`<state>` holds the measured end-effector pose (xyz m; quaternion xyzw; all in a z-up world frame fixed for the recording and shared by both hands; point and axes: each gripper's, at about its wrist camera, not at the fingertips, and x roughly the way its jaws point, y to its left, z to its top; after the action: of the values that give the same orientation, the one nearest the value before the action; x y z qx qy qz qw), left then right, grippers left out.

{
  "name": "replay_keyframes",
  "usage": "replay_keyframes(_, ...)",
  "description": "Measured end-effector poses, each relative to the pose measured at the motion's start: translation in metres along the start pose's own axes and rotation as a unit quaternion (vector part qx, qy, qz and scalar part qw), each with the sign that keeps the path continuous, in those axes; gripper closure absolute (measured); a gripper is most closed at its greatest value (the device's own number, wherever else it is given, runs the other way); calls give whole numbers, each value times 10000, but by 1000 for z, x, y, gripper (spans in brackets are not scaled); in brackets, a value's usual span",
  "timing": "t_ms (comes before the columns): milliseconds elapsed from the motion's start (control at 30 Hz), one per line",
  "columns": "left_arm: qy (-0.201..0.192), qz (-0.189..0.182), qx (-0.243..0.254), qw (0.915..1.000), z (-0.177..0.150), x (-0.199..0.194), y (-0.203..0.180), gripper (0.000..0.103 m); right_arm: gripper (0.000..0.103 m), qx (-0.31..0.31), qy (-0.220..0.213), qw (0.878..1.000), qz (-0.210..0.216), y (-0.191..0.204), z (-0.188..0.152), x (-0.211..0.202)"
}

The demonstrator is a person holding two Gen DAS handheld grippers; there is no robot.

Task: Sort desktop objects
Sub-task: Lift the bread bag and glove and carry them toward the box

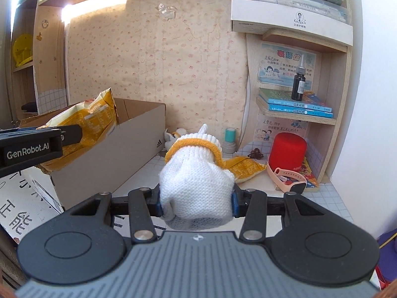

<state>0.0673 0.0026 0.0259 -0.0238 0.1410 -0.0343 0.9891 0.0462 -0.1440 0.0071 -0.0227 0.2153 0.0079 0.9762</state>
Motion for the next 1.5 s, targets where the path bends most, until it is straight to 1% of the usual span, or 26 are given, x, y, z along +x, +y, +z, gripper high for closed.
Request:
replay_keyframes(100,-84,-118,-82,9999,4,-11,4,60,57,-51,-77,10000,19,7,4,-6)
replay_keyframes(233,-296,-107,-111,9994,11,-25,8,60,57,-98,-161,9998,36,12,9,-12)
replay_keyframes(300,-399,-38,-84,9992,13,-29,10,60,57,-118,-193,9997,70,15,11,-13)
replay_keyframes(367,-429,9,-110,9990,15,-30,13,60,57,-145,-219,9996,120,19,14,-14)
replay_keyframes(767,-429,515,-212,9975,22,-24,46,60,57,-343,-242,9984,371,49,25,-4)
replay_keyframes(1233,-404,785,-309,9956,24,-19,73,60,57,-532,-201,9970,520,73,33,7)
replay_keyframes(1500,-338,852,-349,9952,23,-12,83,60,57,-619,-153,9961,608,87,36,17)
